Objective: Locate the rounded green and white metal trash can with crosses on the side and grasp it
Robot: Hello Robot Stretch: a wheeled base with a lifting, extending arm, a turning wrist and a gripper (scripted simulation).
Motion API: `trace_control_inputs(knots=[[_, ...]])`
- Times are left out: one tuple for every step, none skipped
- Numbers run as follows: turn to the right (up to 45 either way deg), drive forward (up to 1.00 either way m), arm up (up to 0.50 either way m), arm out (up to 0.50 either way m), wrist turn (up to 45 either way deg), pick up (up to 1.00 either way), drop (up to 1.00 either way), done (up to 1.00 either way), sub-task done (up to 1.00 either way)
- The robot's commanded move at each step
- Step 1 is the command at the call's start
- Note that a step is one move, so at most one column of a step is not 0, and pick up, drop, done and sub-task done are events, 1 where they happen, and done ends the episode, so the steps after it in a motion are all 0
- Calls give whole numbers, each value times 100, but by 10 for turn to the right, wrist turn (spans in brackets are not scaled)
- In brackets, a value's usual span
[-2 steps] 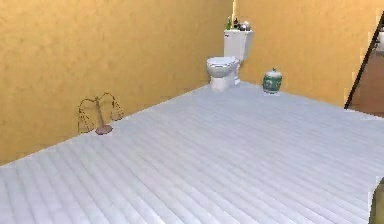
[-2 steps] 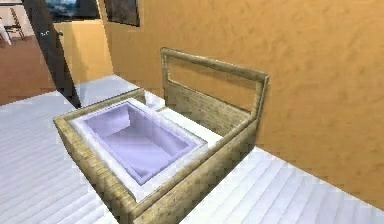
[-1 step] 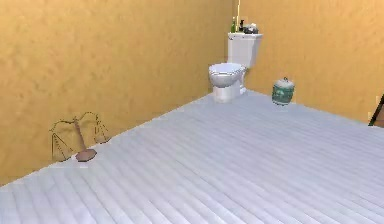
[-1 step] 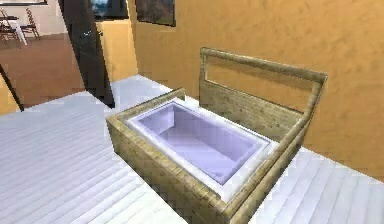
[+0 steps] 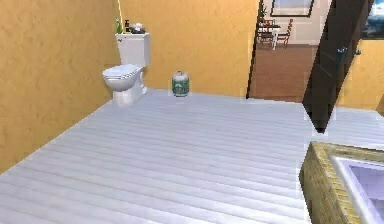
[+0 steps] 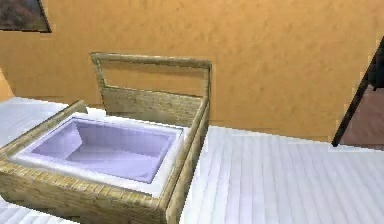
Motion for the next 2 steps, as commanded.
trace_control_inputs(knots=[[0, 100, 0, 0, 0, 0, 0, 0, 0], [30, 0, 0, 0, 0, 0, 0, 0, 0]])
